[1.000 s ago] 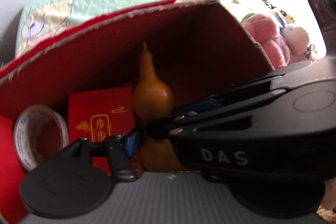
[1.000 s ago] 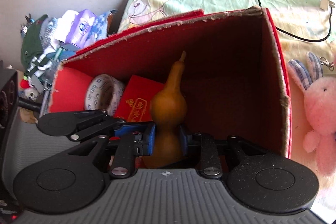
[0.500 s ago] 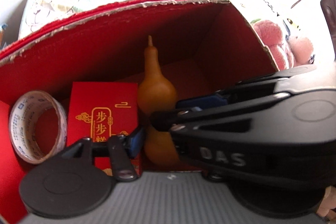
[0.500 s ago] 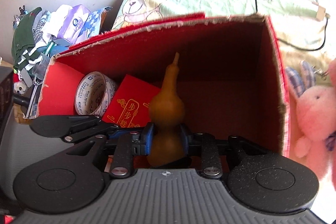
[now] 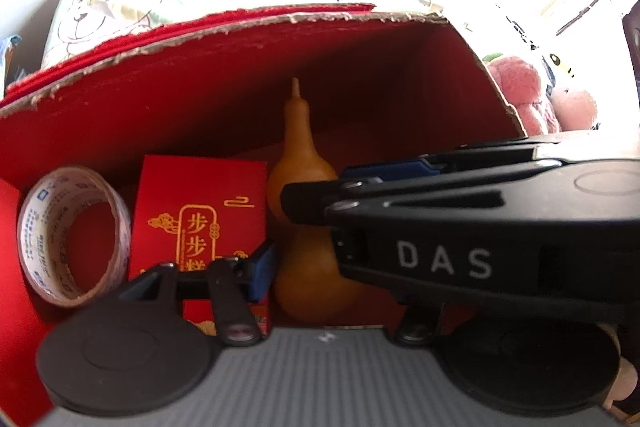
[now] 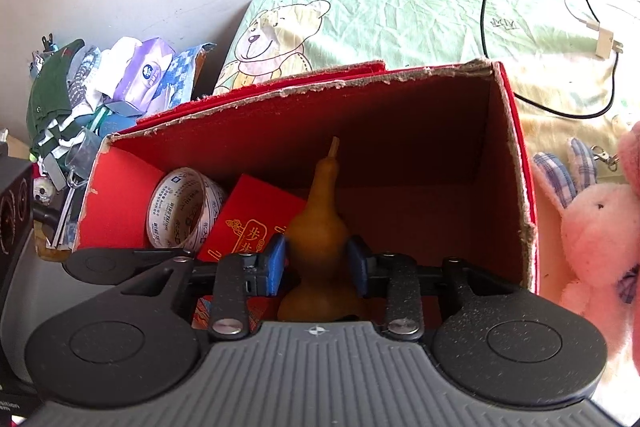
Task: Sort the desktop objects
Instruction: 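Lower the gourd into the red cardboard box, then open the right gripper to release the gourd inside the box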
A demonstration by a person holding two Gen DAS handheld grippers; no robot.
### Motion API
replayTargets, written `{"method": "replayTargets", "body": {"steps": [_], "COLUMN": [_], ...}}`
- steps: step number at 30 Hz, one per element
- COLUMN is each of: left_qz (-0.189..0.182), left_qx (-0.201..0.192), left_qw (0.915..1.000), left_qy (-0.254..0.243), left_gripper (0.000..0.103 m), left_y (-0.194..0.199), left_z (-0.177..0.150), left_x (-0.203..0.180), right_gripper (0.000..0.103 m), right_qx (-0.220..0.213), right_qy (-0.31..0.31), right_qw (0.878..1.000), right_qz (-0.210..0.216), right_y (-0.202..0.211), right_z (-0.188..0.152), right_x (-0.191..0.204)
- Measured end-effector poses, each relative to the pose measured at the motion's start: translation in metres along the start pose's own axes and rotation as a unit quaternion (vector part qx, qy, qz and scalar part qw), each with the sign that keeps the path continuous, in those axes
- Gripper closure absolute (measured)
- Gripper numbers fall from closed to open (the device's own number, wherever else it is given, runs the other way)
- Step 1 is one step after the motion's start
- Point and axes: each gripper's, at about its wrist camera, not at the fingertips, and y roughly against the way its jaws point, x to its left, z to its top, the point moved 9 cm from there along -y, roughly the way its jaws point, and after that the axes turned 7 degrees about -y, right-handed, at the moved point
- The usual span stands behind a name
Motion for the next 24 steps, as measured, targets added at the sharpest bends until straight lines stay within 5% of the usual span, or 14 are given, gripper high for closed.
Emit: {"method": "replayTargets", "body": {"steps": [7,15,24], "left_qz": [0.016,0.016,0.006], "left_qx": [-0.001,-0.004,-0.012], "left_qw": [0.9998,0.9998,0.9999], "left_qy": [-0.008,-0.008,0.004], "left_gripper": [0.055,0.054,0.046], "left_y": [-0.003,-0.003,0.002], "left_z": [0.001,0.003,0.0], "left_x": [-0.001,0.001,0.004], "right_gripper": [0.065,0.062,0.066], "right_qx": [0.023,0.026,-0.046], "right_qy": [0.023,0.021,0.001], "right_qw": [0.999,0.999,0.997], "right_qz": [-0.023,-0.013,0.059], "right_y": [-0.012,-0.011,0.004], "right_z": [-0.006,-0.01,-0.004], "right_x": [0.0,-0.001,-0.001]}}
